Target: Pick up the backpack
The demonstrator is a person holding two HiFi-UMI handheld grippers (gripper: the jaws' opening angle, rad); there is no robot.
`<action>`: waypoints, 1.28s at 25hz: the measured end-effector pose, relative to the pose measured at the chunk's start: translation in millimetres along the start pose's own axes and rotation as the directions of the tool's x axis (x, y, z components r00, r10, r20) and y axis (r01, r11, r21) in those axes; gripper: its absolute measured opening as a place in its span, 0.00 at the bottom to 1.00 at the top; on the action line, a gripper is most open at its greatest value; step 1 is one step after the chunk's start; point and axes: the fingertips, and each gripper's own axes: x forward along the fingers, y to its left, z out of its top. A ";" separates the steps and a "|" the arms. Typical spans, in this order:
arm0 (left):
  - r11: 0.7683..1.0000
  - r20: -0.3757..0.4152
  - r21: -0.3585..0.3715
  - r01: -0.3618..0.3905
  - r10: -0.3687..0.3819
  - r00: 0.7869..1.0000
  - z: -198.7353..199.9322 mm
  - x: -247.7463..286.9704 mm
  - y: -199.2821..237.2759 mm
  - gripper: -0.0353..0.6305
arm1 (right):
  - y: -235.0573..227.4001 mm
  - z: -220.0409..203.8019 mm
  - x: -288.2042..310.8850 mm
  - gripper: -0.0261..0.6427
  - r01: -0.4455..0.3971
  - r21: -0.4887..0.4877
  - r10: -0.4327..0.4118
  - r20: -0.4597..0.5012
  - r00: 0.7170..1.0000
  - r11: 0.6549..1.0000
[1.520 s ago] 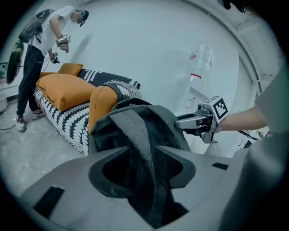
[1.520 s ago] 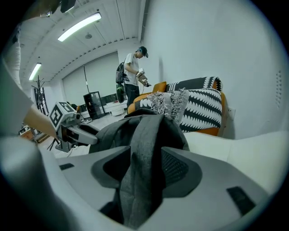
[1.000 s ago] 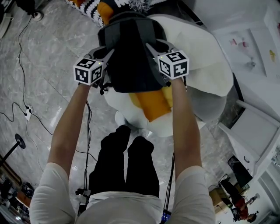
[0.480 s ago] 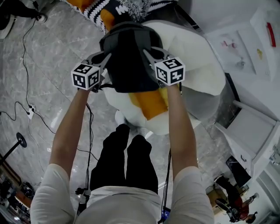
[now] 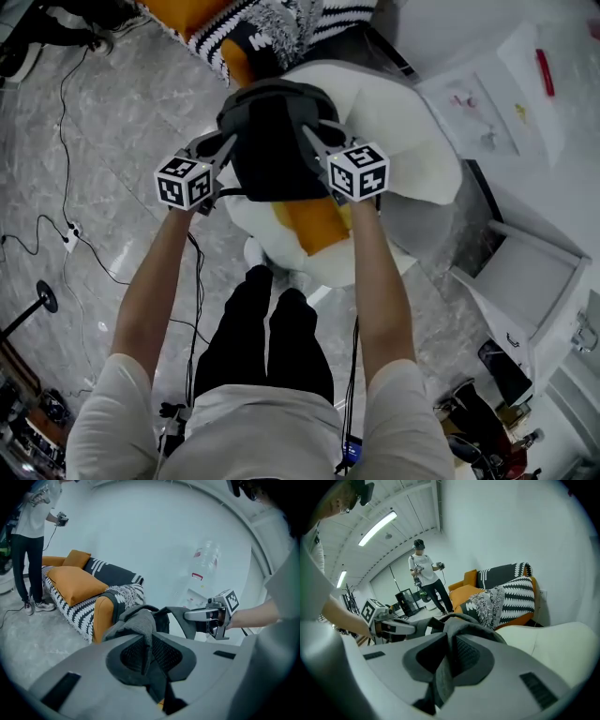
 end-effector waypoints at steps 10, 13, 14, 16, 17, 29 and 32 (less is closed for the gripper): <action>0.999 0.004 -0.022 -0.024 0.024 1.000 10.7 -44.1 -50.1 0.10 | 35.3 16.3 -56.1 0.11 -0.025 0.009 0.025 0.011 1.000 1.000; 1.000 0.003 -0.016 -0.022 0.022 1.000 13.3 -59.3 -67.5 0.10 | 46.4 21.1 -74.7 0.11 -0.031 0.009 0.031 0.015 0.999 0.999; 1.000 0.004 -0.013 -0.022 0.022 1.000 14.4 -64.9 -73.0 0.10 | 50.7 22.5 -80.6 0.11 -0.034 0.008 0.034 0.016 0.999 0.999; 1.000 0.007 -0.006 -0.022 0.022 1.000 17.2 -75.6 -83.5 0.10 | 59.2 25.1 -92.5 0.11 -0.039 0.005 0.039 0.019 0.999 0.999; 1.000 0.009 -0.003 -0.023 0.023 1.000 18.2 -80.8 -89.3 0.10 | 63.1 25.7 -99.0 0.11 -0.042 0.006 0.042 0.022 0.999 0.999; 0.999 0.058 0.035 -0.017 0.015 0.998 47.2 -142.4 -159.9 0.10 | 107.3 47.3 -176.2 0.11 -0.067 -0.003 0.067 0.061 0.996 0.998; 0.999 0.082 0.038 -0.019 0.016 0.996 62.0 -162.0 -175.7 0.10 | 123.5 62.7 -194.9 0.11 -0.077 -0.017 0.078 0.082 0.994 0.997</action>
